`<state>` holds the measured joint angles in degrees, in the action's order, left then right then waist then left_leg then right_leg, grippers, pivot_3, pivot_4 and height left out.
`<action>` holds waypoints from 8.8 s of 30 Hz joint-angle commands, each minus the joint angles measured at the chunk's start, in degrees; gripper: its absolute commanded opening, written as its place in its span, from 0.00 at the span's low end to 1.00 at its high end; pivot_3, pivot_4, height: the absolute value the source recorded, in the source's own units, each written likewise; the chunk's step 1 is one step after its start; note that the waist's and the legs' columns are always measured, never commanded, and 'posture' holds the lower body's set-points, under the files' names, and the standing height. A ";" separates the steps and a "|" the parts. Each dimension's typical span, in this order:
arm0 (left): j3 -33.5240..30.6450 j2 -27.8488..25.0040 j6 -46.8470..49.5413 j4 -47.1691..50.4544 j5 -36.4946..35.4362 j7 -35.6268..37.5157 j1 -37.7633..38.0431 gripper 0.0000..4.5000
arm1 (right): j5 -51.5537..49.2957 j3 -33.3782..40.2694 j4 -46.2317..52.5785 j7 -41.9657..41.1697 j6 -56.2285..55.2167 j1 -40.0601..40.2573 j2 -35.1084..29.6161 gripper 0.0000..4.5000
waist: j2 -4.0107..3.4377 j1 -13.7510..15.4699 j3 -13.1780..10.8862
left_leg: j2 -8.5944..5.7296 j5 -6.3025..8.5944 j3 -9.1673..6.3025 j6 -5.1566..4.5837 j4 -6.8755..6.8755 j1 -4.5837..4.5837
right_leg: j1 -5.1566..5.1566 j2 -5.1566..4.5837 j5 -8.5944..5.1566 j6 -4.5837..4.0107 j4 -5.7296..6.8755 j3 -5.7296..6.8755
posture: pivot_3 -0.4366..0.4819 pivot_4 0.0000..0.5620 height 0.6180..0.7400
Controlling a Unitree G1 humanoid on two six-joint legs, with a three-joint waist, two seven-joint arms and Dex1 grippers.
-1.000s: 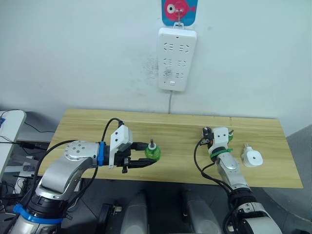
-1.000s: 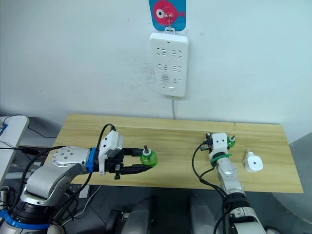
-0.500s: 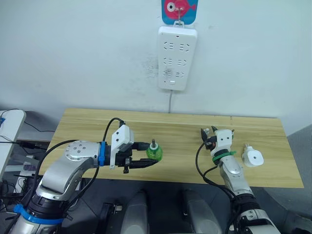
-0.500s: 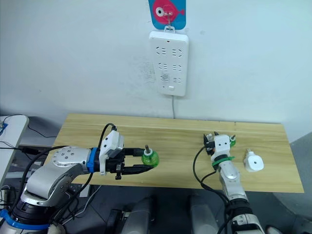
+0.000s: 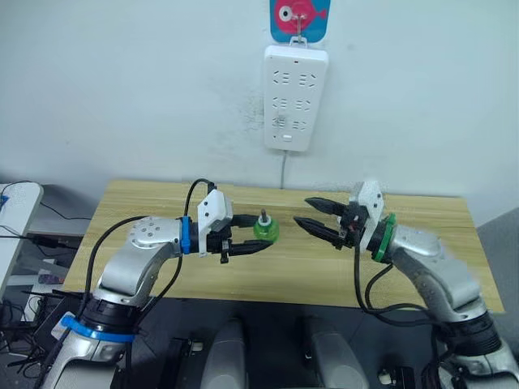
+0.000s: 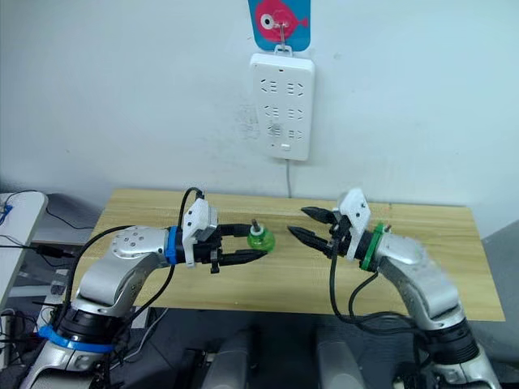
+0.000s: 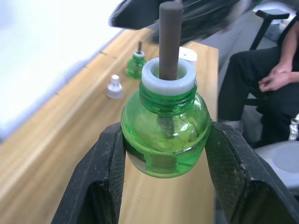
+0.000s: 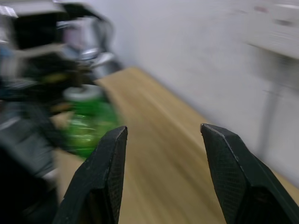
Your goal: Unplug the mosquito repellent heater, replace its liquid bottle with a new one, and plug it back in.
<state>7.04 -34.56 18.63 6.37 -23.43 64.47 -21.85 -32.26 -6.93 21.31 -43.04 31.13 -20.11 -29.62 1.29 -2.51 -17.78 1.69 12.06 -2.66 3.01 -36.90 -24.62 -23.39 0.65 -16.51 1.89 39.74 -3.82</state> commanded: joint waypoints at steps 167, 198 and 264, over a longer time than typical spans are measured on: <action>1.75 21.70 -6.40 12.11 8.99 -32.24 6.82 0.50 | 11.79 10.14 -35.52 11.71 32.34 1.83 -17.42 0.80 | 0.09 0.67 2.28 | -0.17 -0.07 -0.10 0.10 -0.12 -0.05 | 0.04 0.04 0.20 -0.24 0.17 0.06 | 0.50 0.40 1.00; 2.47 5.08 -20.43 1.92 3.60 1.69 -1.16 0.50 | -47.23 32.21 -11.28 19.62 61.37 -12.52 -0.76 0.66 | 0.04 0.64 2.31 | -0.10 -0.04 -0.16 0.06 -0.09 -0.17 | 0.08 0.04 0.23 -0.28 -0.12 0.14 | 0.45 0.41 1.00; 1.99 7.44 -19.29 2.91 1.97 3.81 -2.45 0.50 | -80.45 10.05 -11.56 37.91 35.34 -6.48 -20.84 0.66 | 0.04 0.52 2.30 | -0.04 -0.04 -0.17 0.06 -0.06 -0.18 | 0.07 0.20 0.20 -0.23 -0.28 0.13 | 0.46 0.41 1.00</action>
<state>8.51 -27.90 0.81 6.21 -20.16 68.06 -23.96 -111.47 3.02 8.82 -4.86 66.93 -25.72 -49.85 1.34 -1.99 -15.48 1.64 12.02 -2.83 3.07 -36.95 -24.80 -23.32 0.85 -16.31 1.66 39.45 -3.69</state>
